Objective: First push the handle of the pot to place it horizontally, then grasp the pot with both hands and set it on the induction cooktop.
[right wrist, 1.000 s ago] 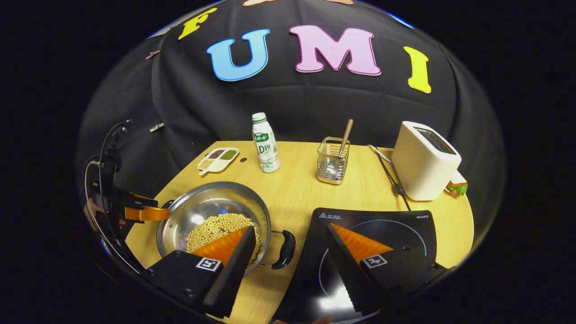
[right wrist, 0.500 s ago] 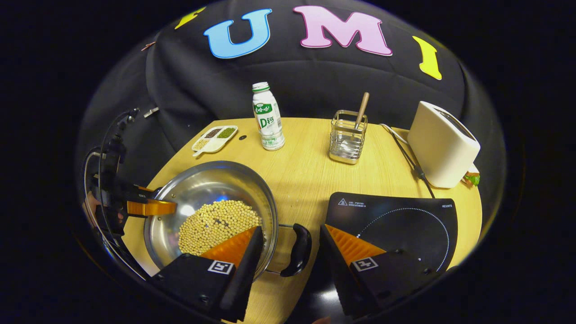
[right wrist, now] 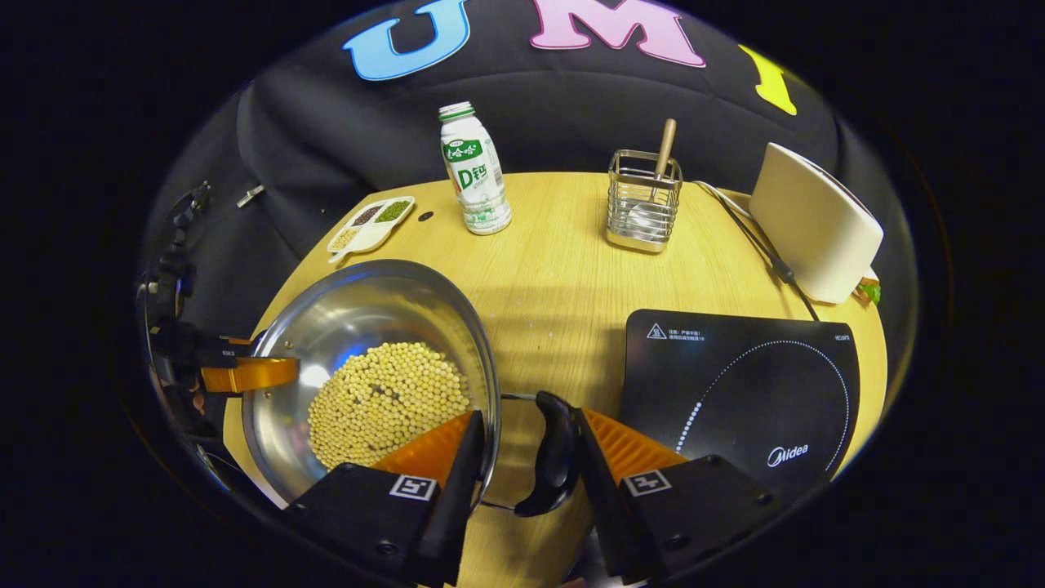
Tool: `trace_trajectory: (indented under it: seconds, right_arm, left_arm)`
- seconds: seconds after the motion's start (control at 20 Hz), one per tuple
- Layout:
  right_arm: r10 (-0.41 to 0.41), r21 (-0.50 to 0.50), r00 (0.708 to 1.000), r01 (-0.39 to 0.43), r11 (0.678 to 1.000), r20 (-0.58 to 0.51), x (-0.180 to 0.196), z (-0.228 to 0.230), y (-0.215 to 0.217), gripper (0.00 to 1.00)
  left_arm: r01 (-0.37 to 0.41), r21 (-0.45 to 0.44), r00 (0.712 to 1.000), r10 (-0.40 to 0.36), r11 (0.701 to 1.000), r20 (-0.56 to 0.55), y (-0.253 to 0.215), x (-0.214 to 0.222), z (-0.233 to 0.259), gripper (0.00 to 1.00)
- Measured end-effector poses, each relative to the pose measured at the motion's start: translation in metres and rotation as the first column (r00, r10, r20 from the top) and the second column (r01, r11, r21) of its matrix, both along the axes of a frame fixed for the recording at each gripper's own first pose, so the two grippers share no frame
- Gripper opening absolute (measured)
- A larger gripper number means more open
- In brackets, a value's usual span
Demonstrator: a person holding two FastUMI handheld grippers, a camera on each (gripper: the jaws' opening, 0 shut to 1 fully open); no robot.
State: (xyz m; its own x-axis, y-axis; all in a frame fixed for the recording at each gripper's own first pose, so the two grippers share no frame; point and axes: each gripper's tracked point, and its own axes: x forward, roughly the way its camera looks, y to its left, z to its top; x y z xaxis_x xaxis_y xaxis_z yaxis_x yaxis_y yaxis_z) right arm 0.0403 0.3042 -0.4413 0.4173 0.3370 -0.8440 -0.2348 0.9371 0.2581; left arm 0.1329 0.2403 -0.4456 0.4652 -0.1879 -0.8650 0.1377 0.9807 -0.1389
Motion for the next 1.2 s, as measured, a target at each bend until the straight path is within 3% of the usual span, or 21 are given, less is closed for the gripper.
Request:
trace_trajectory:
  seconds: [0.1, 0.15, 0.2, 0.3, 0.4, 0.55, 0.75, 1.2]
  right_arm:
    - [0.022, -0.049, 0.999, -0.023, 0.999, -0.026, -0.004, -0.006, 0.001, 0.68]
    - [0.038, -0.079, 0.999, -0.040, 0.996, -0.034, -0.004, -0.009, 0.001, 0.63]
    - [0.048, -0.098, 0.998, -0.052, 0.994, -0.040, -0.005, -0.010, 0.001, 0.70]
    - [0.007, -0.084, 0.998, -0.012, 0.996, -0.056, -0.002, -0.011, 0.002, 0.71]
    - [-0.036, -0.053, 0.996, 0.032, 0.998, -0.083, 0.000, -0.015, 0.006, 0.63]
    - [-0.008, -0.071, 0.995, 0.001, 0.997, -0.099, -0.004, -0.011, 0.003, 0.54]
    - [-0.018, -0.039, 0.992, 0.013, 0.999, -0.124, -0.011, 0.009, 0.003, 0.55]
    - [-0.054, -0.045, 0.989, 0.048, 0.998, -0.140, -0.027, 0.057, -0.070, 0.55]
  left_arm:
    - [0.002, 0.007, 1.000, -0.002, 1.000, -0.003, 0.003, 0.000, -0.001, 0.65]
    - [-0.001, 0.011, 1.000, 0.001, 1.000, -0.005, 0.004, -0.001, -0.001, 0.65]
    - [-0.009, 0.007, 1.000, 0.009, 1.000, -0.006, 0.004, 0.000, -0.001, 0.65]
    - [-0.024, -0.005, 1.000, 0.024, 1.000, -0.001, 0.003, 0.000, -0.001, 0.64]
    - [-0.030, 0.002, 1.000, 0.030, 1.000, 0.003, 0.003, 0.000, 0.000, 0.63]
    - [-0.055, 0.022, 0.998, 0.055, 0.998, 0.019, 0.004, 0.000, 0.006, 0.58]
    - [-0.065, 0.042, 0.998, 0.064, 0.997, 0.020, 0.006, -0.013, 0.030, 0.57]
    - [-0.027, 0.029, 1.000, 0.027, 0.999, -0.010, -0.059, -0.034, 0.083, 0.57]
